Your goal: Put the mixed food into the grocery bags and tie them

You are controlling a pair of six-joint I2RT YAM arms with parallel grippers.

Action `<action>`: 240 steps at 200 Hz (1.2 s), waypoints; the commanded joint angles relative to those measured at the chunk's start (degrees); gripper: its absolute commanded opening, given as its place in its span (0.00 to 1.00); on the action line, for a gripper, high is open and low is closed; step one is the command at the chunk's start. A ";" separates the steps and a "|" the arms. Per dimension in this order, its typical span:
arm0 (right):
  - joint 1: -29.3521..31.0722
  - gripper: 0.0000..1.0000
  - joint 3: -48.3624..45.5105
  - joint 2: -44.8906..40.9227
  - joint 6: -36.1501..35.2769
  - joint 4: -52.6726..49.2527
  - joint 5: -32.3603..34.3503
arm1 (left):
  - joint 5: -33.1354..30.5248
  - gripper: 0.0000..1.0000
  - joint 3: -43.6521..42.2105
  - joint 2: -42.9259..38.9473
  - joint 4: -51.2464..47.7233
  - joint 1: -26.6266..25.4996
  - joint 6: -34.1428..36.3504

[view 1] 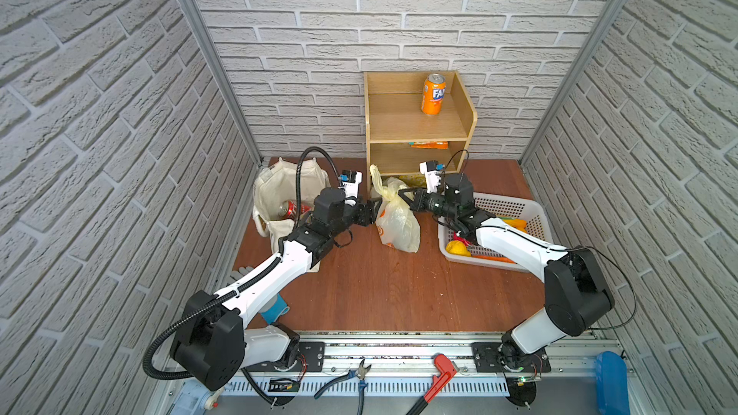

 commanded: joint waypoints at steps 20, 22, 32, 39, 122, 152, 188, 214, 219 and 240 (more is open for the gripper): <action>-0.59 0.06 3.04 -2.04 -1.60 -3.15 -3.15 | -5.60 0.75 0.42 5.32 5.10 -2.85 2.62; -0.59 0.06 3.08 -2.04 -1.60 -3.27 -3.19 | -5.66 0.76 0.39 5.76 5.50 -2.91 2.64; -0.59 0.06 3.13 -2.12 -1.60 -3.57 -3.37 | -5.73 0.77 0.96 7.73 7.48 -3.02 2.23; -0.68 0.05 3.13 -2.17 -1.60 -3.75 -3.46 | -6.01 0.77 1.62 9.13 8.22 -3.02 1.92; -1.75 0.05 1.54 -2.70 -1.19 -3.54 -4.86 | -3.91 0.97 6.01 17.38 15.18 -2.75 1.89; -1.99 0.05 2.37 -2.14 -0.81 -3.49 -5.56 | -5.66 0.98 3.91 17.28 16.57 -3.11 4.33; -2.57 0.05 2.66 -1.87 -0.07 -3.39 -5.84 | -6.12 0.98 2.80 15.19 17.03 -2.63 8.24; -3.09 0.05 3.34 -1.77 0.67 -4.31 -6.30 | -7.29 0.98 3.33 14.64 14.47 -2.69 12.63; -3.14 0.06 3.60 -1.77 0.69 -4.58 -6.51 | -8.08 0.98 3.28 14.54 14.34 -2.67 13.18; -3.14 0.05 4.50 -1.77 0.36 -6.00 -7.31 | -11.53 0.98 3.19 14.51 14.45 -2.59 15.37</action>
